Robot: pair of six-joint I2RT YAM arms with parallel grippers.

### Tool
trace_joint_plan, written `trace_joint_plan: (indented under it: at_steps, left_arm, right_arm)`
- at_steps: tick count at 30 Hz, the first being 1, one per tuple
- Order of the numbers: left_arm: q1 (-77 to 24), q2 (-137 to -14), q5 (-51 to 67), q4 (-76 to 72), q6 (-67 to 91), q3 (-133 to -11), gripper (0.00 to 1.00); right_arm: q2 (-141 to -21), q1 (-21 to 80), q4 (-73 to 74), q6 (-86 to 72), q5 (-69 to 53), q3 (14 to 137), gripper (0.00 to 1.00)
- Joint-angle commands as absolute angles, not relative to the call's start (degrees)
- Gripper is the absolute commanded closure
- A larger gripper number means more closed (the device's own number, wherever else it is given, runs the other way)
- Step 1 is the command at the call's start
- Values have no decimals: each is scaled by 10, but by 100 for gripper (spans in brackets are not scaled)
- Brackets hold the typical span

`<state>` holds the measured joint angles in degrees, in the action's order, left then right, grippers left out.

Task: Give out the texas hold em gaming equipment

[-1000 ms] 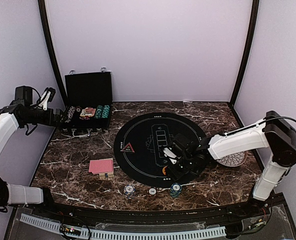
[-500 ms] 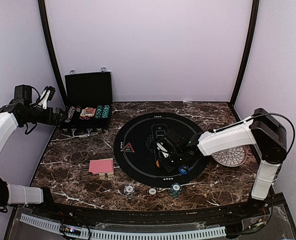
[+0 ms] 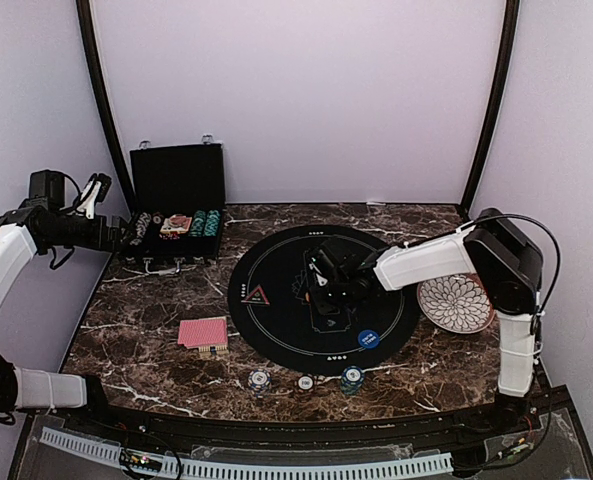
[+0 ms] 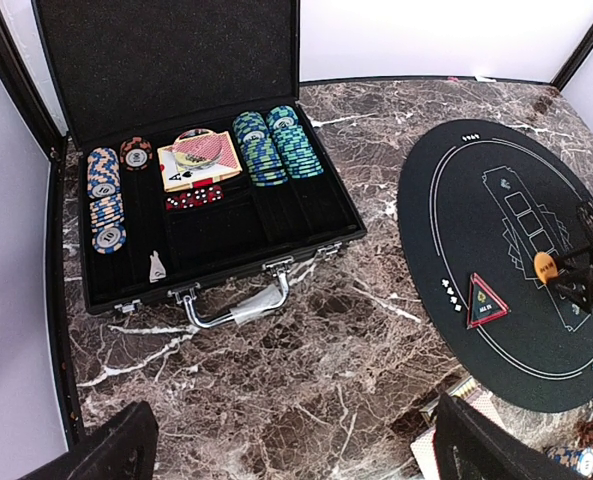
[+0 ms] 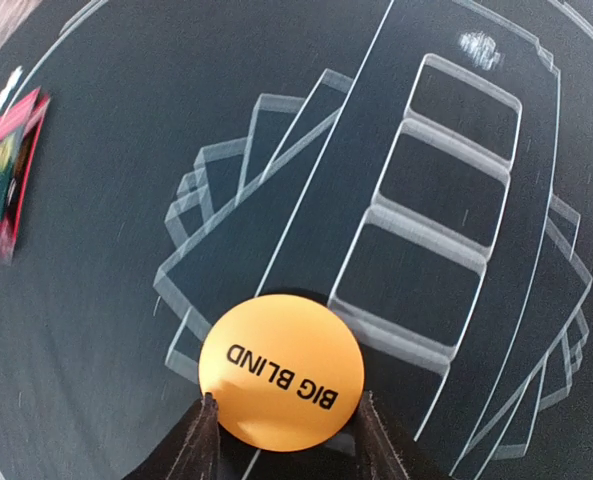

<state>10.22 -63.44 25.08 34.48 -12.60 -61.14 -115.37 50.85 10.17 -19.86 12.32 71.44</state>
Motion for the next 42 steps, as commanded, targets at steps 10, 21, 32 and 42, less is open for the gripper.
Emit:
trace_joint_plan:
  at_steps: [10,21,32,42]
  left_arm:
    - [100,-629,259,361,-126,-607,1]
    - [100,-623,259,362,-128,-599,1]
    - [100,-623,257,361,-127,-598,1]
    - [100,-622,244,361,-132,-593,1]
  right_arm:
    - [-1268,428,88,-188,129,842,54]
    - [-1312,398,103,-169,111,914,56]
    - [-1384,368,145,-169,93,1040,57]
    - [-1385,361,175,-149,87,1103,54]
